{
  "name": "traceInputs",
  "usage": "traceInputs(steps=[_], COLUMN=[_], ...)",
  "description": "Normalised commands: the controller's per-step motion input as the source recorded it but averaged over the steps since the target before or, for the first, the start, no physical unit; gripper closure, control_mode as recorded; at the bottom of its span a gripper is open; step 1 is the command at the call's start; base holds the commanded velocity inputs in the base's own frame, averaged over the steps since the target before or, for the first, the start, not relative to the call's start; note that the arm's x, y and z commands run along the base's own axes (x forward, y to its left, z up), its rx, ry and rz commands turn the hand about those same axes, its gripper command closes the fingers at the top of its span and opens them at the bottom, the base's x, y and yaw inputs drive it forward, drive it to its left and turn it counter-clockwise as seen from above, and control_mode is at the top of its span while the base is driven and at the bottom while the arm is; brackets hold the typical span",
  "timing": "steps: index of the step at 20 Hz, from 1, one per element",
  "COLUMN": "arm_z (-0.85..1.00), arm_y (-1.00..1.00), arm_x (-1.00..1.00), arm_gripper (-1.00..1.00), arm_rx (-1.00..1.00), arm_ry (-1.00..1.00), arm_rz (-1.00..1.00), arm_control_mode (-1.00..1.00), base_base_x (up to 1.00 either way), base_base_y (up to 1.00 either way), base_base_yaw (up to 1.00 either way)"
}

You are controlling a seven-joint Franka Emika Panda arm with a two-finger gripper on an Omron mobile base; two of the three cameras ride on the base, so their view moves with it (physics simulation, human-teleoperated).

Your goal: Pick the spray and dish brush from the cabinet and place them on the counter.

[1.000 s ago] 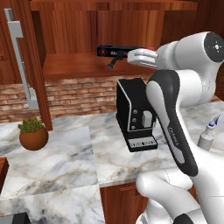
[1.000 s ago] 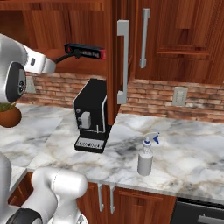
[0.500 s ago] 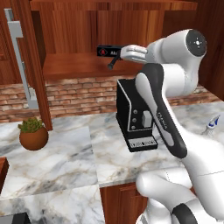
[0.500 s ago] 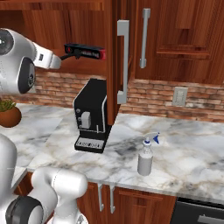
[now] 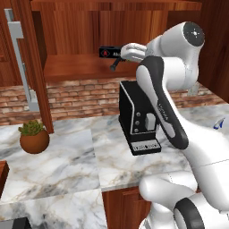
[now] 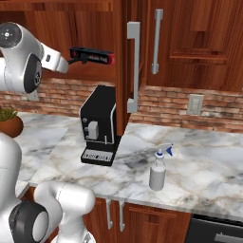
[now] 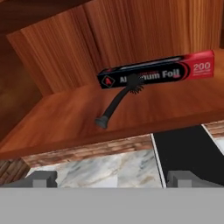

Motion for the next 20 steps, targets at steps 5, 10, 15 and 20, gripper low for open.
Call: traceInputs(steps=[5,10,15,20], arm_z=[-0.15,-0.21,0.00,0.00], arm_y=[0.14,0.09,0.06,0.00], arm_x=[0.27,0.24,0.36,0.40], arm_gripper=[-1.00,-1.00,-1.00,-1.00], arm_rx=[0.00,0.01,0.00,-0.05], arm_ry=[0.00,-0.03,0.00,0.00], arm_rz=[0.01,0.01,0.00,0.00], arm_control_mode=[-1.00,-1.00,-1.00,-1.00], base_base_x=[0.00,0.00,0.00,0.00], base_base_y=[0.00,0.00,0.00,0.00], base_base_yaw=[0.00,0.00,0.00,0.00])
